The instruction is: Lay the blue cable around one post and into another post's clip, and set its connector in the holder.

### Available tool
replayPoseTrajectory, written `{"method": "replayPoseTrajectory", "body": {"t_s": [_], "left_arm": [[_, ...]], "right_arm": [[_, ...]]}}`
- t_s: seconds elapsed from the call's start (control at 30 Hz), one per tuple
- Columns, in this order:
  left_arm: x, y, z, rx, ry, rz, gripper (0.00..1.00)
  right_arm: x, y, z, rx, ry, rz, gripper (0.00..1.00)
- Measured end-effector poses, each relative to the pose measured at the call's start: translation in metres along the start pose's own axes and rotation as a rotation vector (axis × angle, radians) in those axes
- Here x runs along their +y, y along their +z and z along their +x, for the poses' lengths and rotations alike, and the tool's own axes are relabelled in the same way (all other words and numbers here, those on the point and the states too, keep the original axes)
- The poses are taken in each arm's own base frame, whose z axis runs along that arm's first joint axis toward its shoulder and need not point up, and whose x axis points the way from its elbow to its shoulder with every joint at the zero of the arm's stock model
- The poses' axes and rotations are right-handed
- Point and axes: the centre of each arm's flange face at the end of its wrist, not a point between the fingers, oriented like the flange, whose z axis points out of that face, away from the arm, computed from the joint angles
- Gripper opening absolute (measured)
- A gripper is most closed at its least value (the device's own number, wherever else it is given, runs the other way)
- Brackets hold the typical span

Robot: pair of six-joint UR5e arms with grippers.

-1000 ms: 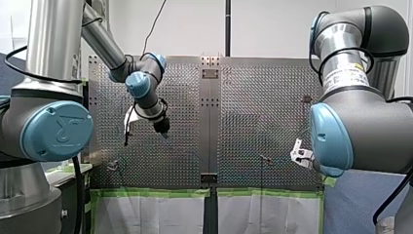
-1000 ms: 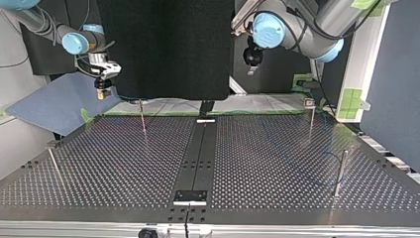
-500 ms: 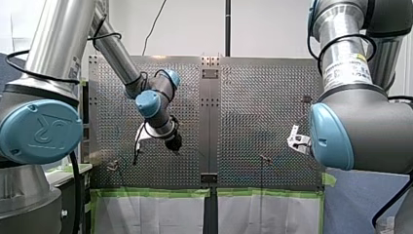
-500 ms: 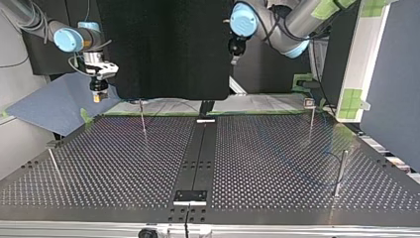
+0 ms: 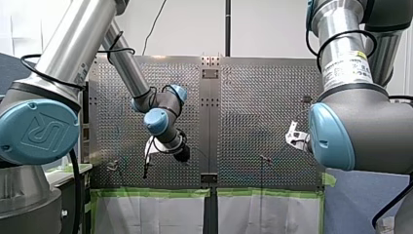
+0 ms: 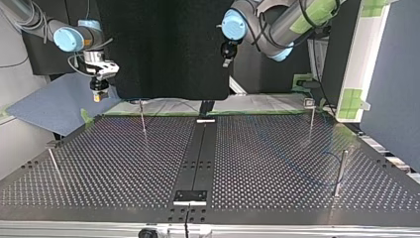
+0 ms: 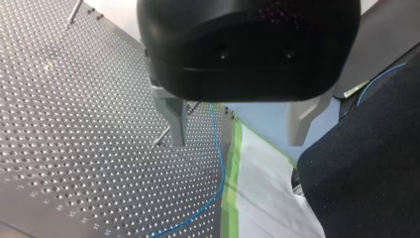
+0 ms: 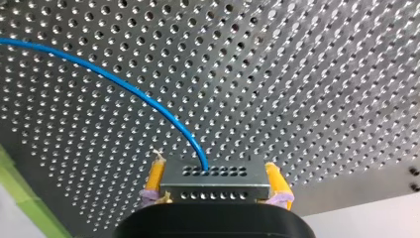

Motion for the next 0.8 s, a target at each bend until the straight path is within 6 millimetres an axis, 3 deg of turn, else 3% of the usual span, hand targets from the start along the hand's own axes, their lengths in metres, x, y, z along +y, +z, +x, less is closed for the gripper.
{"method": "replayPoseTrajectory", "body": {"t_s": [0.33, 0.8], "left_arm": [[-0.002, 0.017, 0.001, -0.073, -0.016, 0.028, 0.98], [-0.01, 0.028, -0.011, -0.192, -0.049, 0.069, 0.98]], "right_arm": [[-0.002, -0.02, -0.018, -0.034, 0.024, -0.012, 0.0], [-0.018, -0.023, -0.017, -0.05, -0.022, 0.032, 0.0]]}}
